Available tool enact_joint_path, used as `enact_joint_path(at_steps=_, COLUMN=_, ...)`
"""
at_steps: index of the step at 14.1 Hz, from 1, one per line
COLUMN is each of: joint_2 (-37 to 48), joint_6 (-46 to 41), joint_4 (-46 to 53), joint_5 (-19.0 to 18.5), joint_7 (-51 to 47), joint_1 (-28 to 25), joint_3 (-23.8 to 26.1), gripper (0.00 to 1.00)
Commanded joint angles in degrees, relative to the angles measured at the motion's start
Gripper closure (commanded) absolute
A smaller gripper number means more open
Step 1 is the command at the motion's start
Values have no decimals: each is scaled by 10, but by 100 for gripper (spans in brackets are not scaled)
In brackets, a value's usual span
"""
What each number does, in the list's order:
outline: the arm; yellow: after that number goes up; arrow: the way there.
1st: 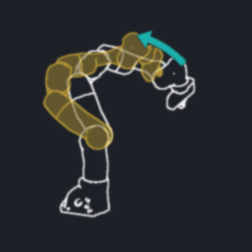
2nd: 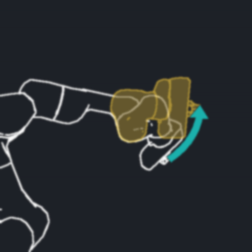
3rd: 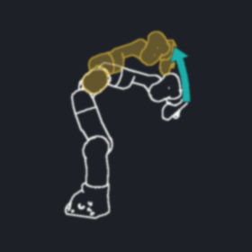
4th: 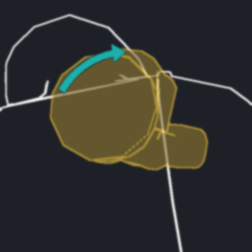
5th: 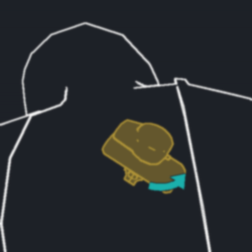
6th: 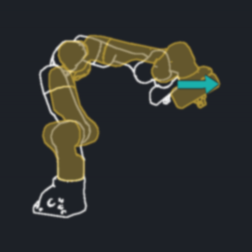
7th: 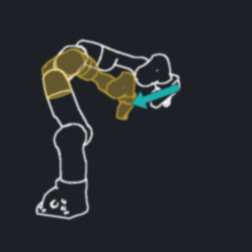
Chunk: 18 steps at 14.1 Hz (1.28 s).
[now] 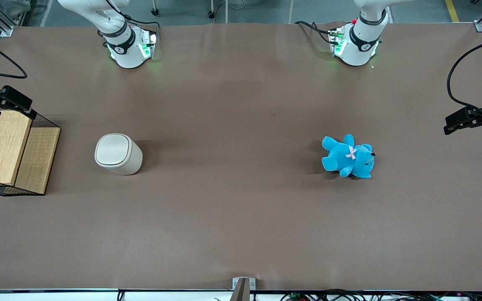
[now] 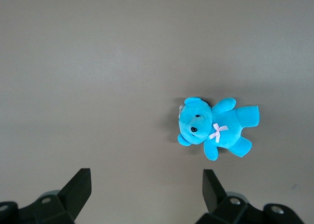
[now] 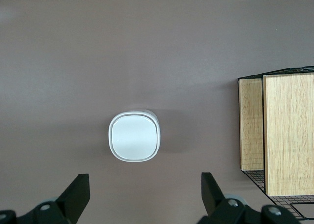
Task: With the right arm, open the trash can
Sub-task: 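Move the right gripper over the white trash can's lid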
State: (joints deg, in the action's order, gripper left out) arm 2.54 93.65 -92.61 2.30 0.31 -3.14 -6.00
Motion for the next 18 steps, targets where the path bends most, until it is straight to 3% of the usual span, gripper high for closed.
enact_joint_path(at_steps=1, joint_2=16, joint_6=9, joint_4=-18, joint_5=-5, joint_7=0, joint_1=11, joint_3=7, gripper=0)
enact_joint_path(at_steps=12, joint_2=3, joint_6=14, joint_4=-27, joint_5=-11, joint_7=0, joint_1=9, joint_3=8, gripper=0)
enact_joint_path(at_steps=16, joint_2=-6, joint_6=73, joint_4=-89, joint_5=-10, joint_7=-3, joint_1=-5, joint_3=12, gripper=0)
enact_joint_path(at_steps=18, joint_2=-22, joint_6=74, joint_4=-93, joint_5=-10, joint_7=-3, joint_1=-15, joint_3=12, gripper=8)
